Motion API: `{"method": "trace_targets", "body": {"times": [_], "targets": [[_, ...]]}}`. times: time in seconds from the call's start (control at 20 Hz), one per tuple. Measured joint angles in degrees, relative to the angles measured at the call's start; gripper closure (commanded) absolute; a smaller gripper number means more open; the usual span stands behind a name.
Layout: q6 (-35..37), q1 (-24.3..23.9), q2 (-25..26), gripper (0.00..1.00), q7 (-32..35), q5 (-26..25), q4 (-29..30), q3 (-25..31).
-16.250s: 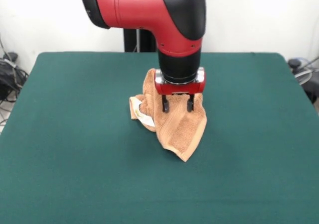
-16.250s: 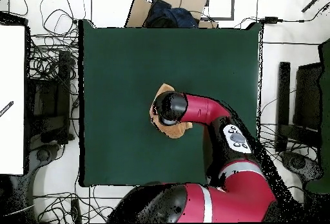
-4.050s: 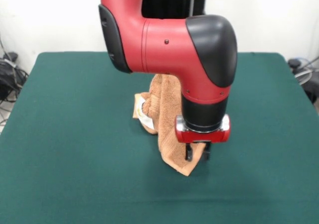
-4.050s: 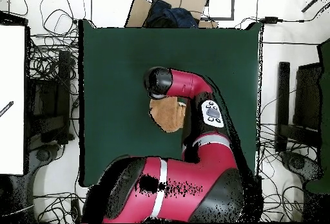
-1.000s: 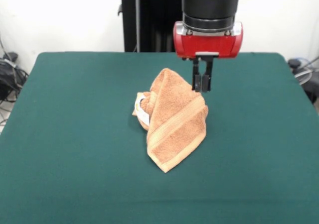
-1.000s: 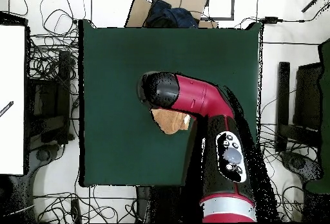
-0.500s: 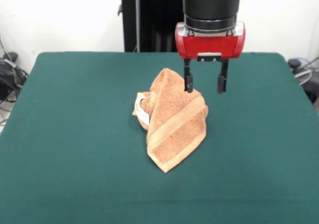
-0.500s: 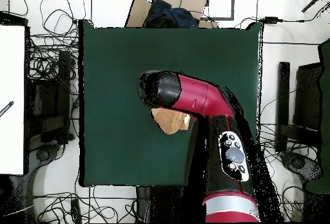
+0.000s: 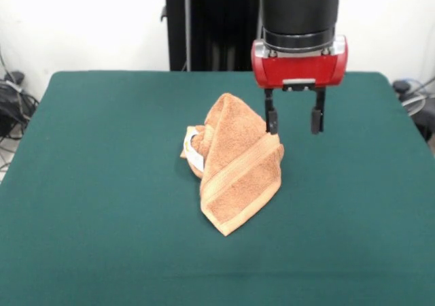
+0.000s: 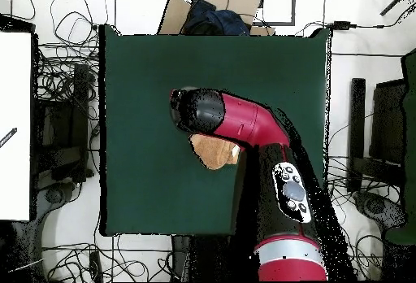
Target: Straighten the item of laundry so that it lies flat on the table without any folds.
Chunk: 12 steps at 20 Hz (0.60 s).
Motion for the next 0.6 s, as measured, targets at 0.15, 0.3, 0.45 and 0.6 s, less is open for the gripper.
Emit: {"method": "trace_targets", "body": {"times": [0.15,0.3,0.45,0.6], "targets": [[0.0,-0.4,0.6,0.0,0.0,0.0,0.3,0.4],[0.0,-1.0,1.5,0.0,0.0,0.0,0.3,0.8],[0.0,-2.0,2.6,0.0,0.0,0.0,0.3,1.8],[0.0,-3.6,3.8,0.0,0.0,0.0,0.4,2.8]]}}
